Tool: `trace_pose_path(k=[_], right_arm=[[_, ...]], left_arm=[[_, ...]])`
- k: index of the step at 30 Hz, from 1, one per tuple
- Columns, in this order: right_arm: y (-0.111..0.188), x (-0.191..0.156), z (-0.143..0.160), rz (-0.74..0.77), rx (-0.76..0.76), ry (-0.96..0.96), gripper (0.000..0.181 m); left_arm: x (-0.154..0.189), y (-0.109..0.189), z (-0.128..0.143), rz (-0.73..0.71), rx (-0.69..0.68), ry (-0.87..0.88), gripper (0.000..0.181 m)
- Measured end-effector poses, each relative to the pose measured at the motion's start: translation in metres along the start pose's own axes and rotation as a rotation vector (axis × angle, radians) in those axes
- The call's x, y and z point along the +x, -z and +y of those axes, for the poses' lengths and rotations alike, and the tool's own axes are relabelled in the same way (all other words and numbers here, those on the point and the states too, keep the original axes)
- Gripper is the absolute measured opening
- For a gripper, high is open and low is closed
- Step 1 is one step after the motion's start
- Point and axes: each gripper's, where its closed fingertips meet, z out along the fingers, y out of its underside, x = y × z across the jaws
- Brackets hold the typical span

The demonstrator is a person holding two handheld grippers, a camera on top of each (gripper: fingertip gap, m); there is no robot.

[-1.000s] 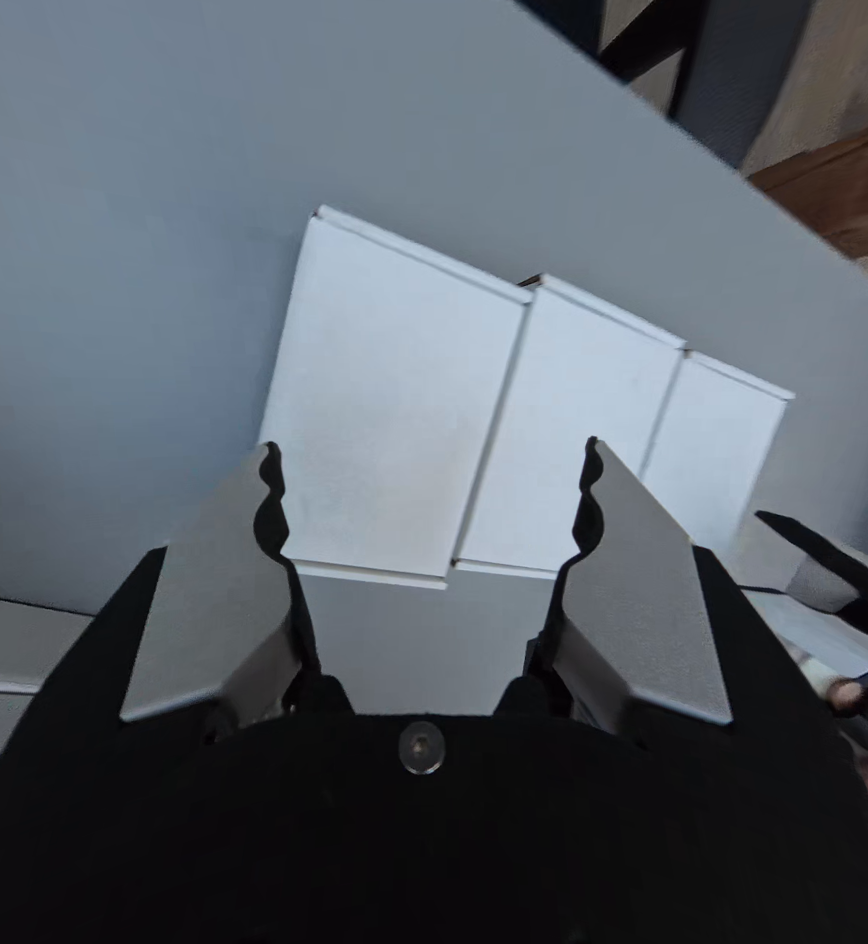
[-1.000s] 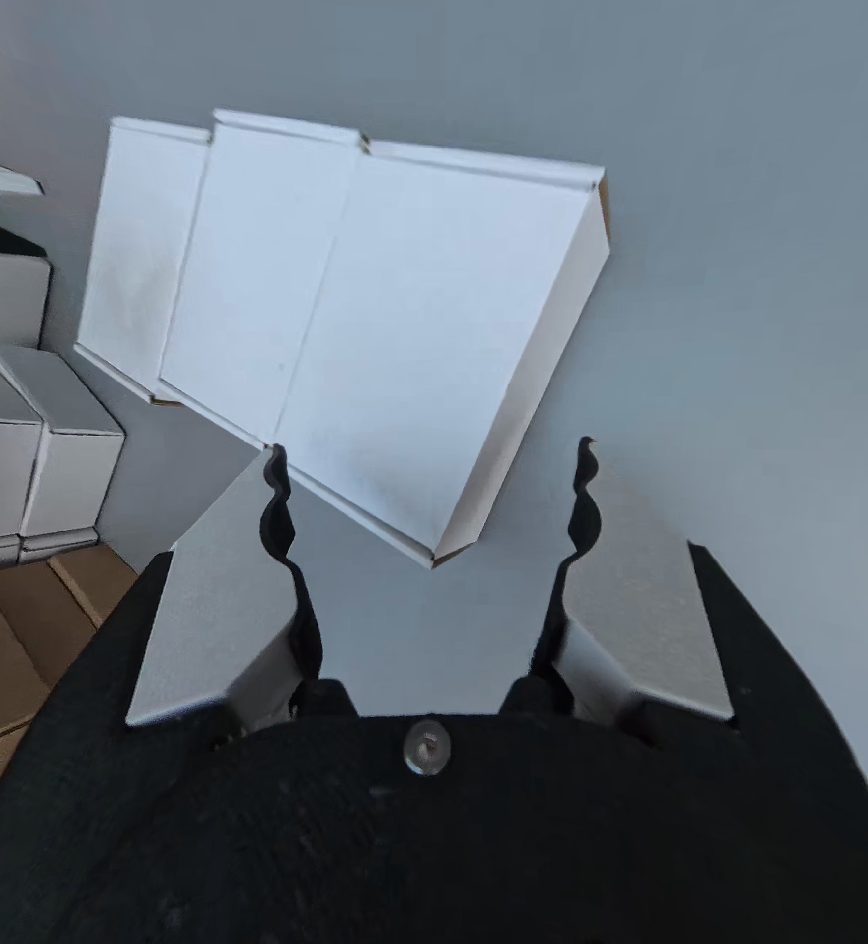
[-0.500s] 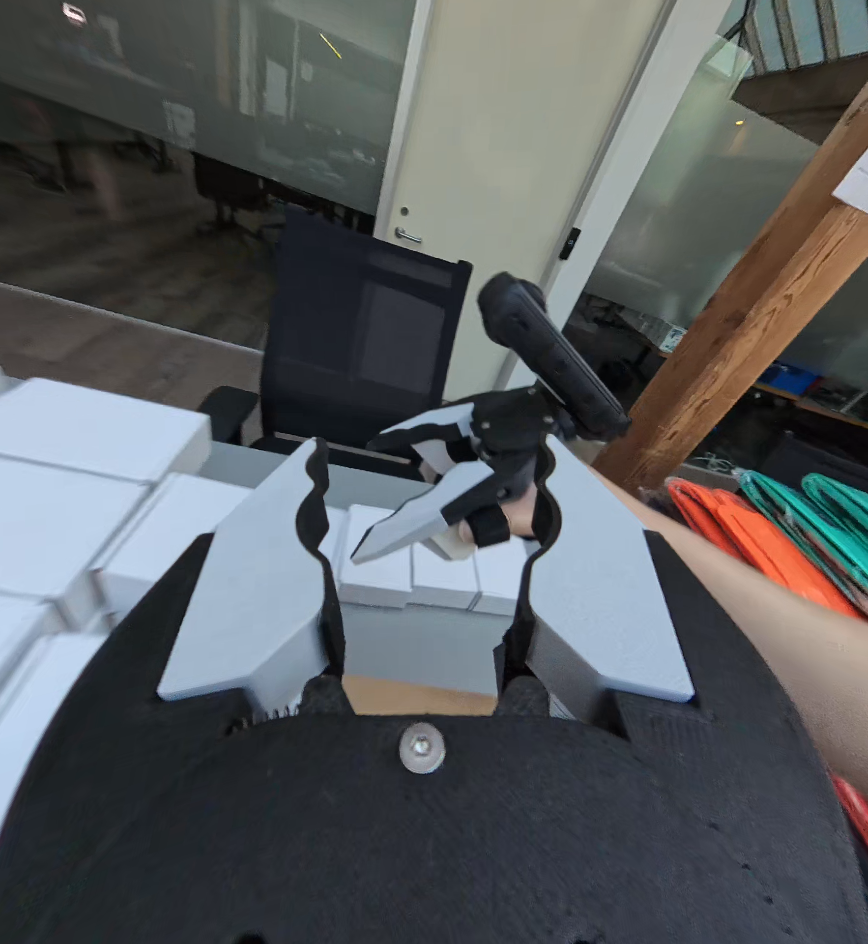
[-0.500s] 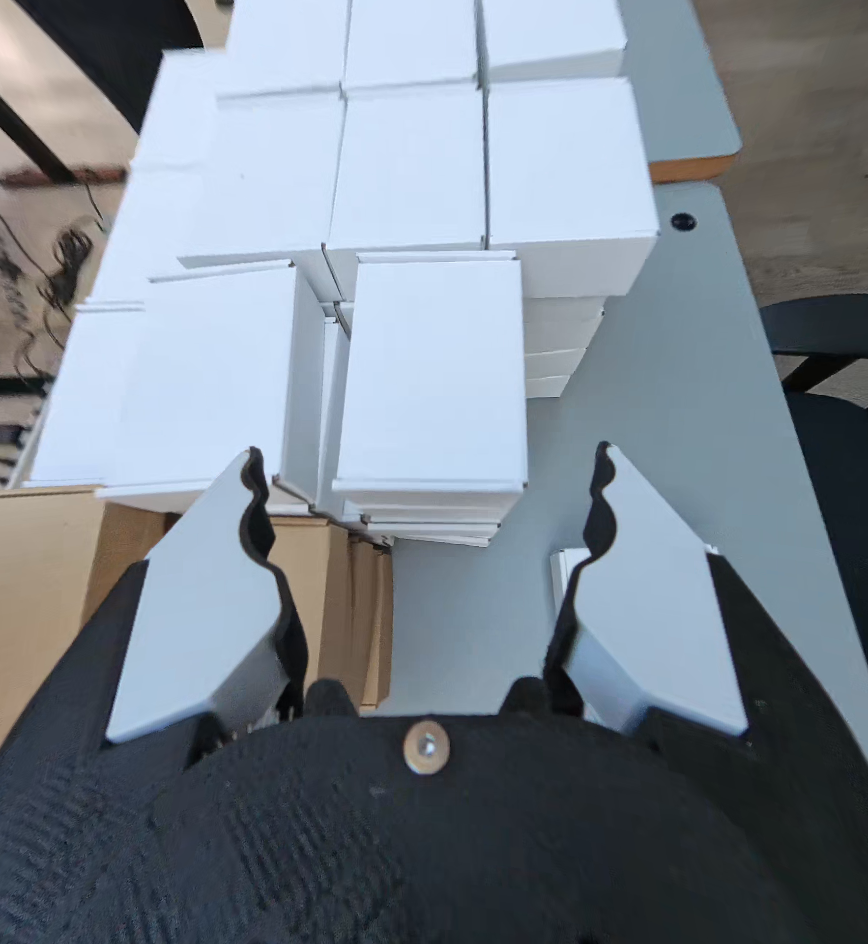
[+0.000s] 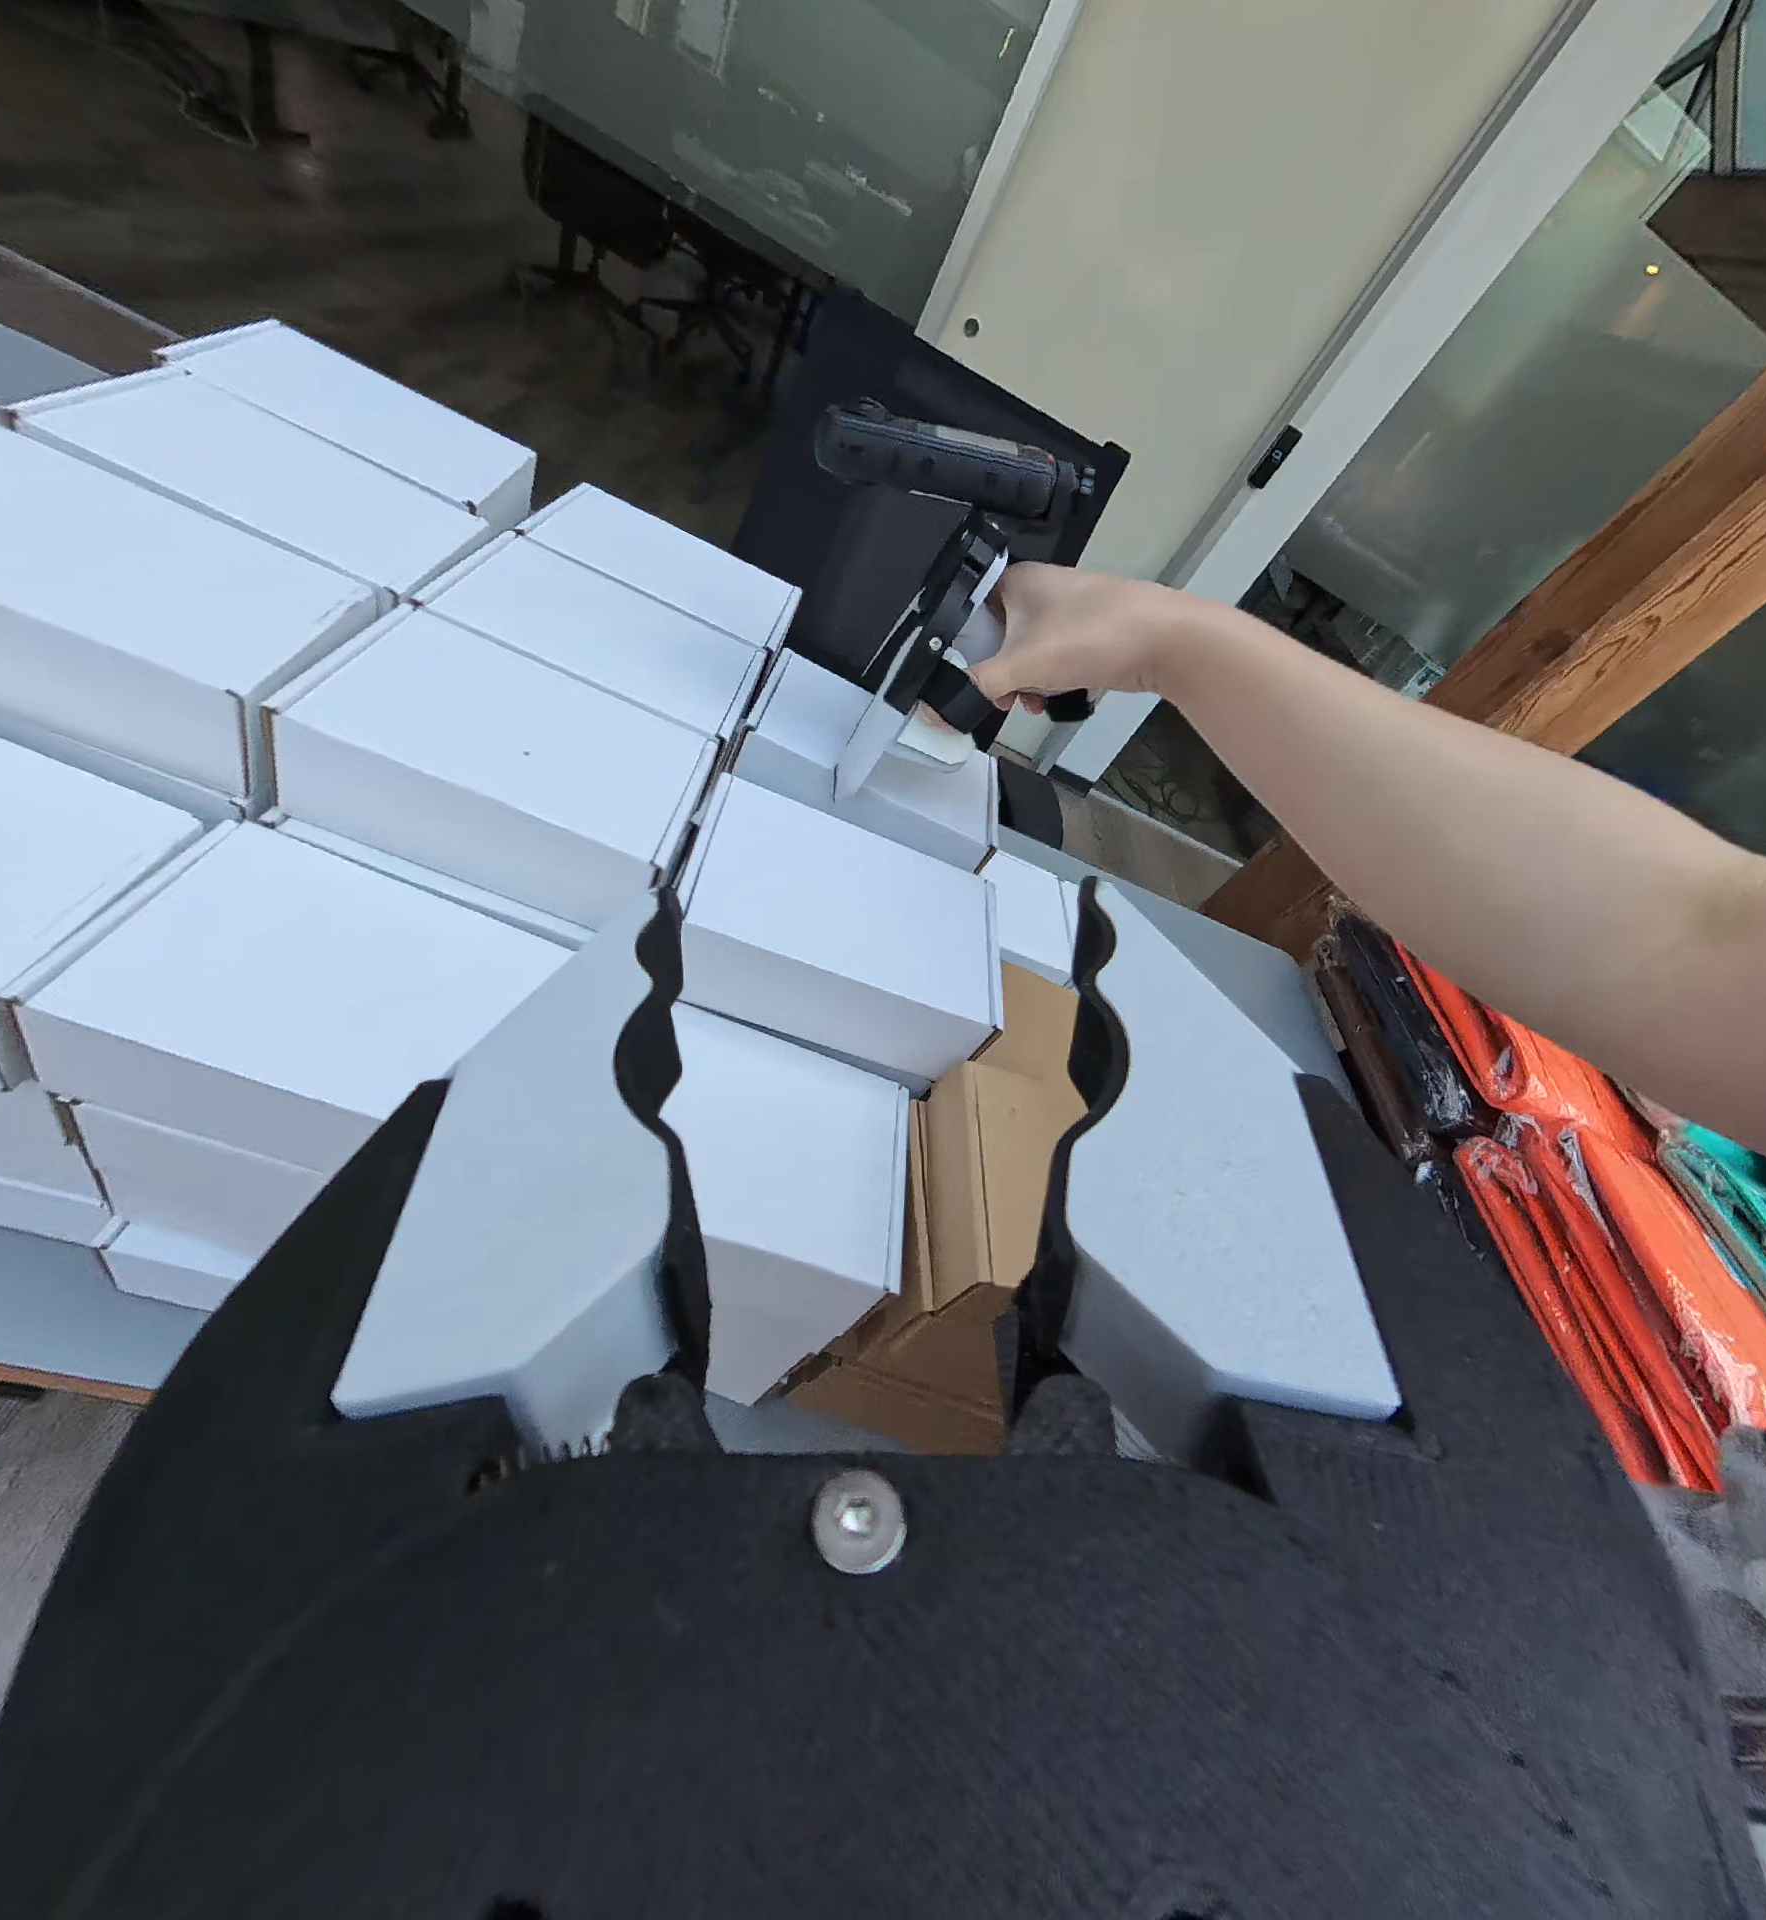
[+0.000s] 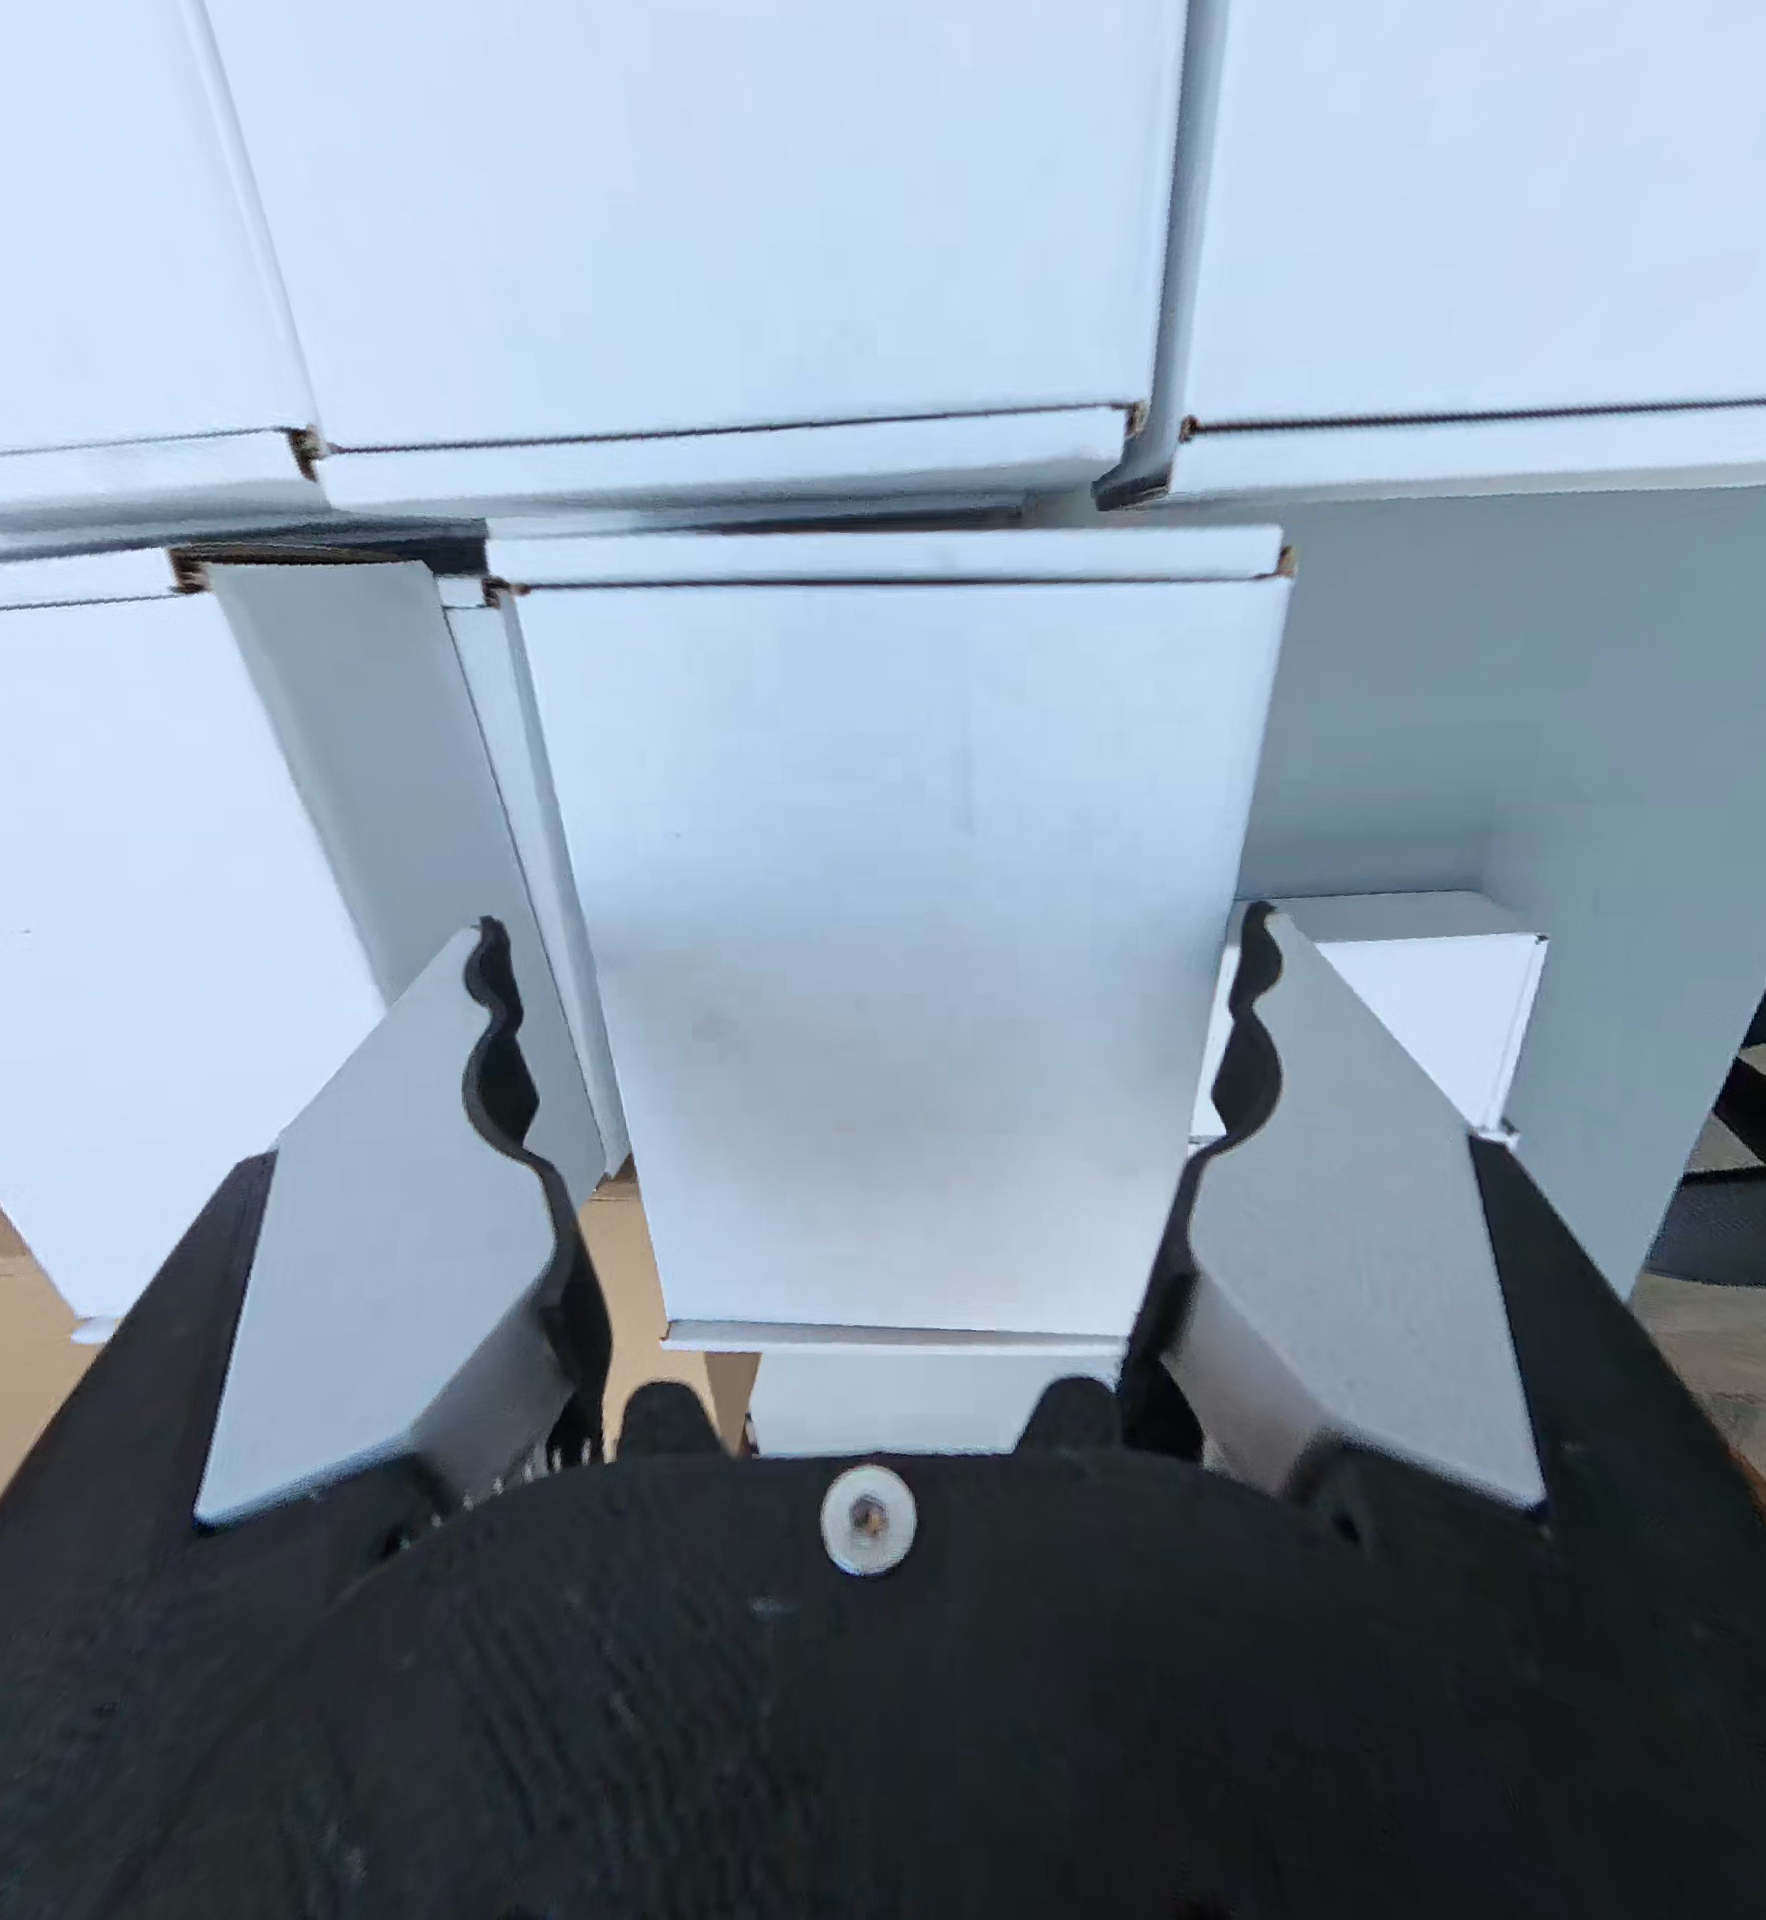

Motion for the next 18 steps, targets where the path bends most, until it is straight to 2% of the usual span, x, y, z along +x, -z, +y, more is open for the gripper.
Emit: trace_pose_path(k=[2,3,4,7,10,12,14,15,18], right_arm=[[-0.007,0.004,0.005,0.037,-0.053,0.013,0.135],[-0.010,0.010,0.007,0.087,-0.078,0.035,0.127],[-0.010,0.010,0.007,0.099,-0.088,0.049,0.127],[-0.006,0.007,0.001,0.085,-0.029,0.026,0.126],[0.016,0.012,0.005,0.105,0.086,-0.011,0.126],[0.041,0.022,0.024,0.111,0.161,-0.060,0.126],[0.070,0.048,0.064,0.126,0.241,-0.157,0.126],[0.081,0.070,0.096,0.136,0.266,-0.235,0.126],[0.086,0.157,0.234,0.156,0.265,-0.586,0.125]], left_arm=[[-0.010,0.004,0.003,-0.014,-0.005,-0.013,0.075],[-0.014,0.004,0.004,-0.017,-0.012,-0.013,0.074],[-0.016,0.002,0.005,-0.010,-0.019,-0.004,0.074],[-0.007,-0.009,0.000,0.054,-0.018,0.034,0.073],[0.009,-0.026,-0.001,0.086,-0.045,0.000,0.073],[0.024,-0.040,0.000,0.105,-0.068,-0.029,0.073],[0.041,-0.053,0.002,0.126,-0.091,-0.034,0.073],[0.051,-0.059,0.003,0.136,-0.101,-0.030,0.073],[0.082,-0.076,0.010,0.156,-0.129,-0.021,0.073]])
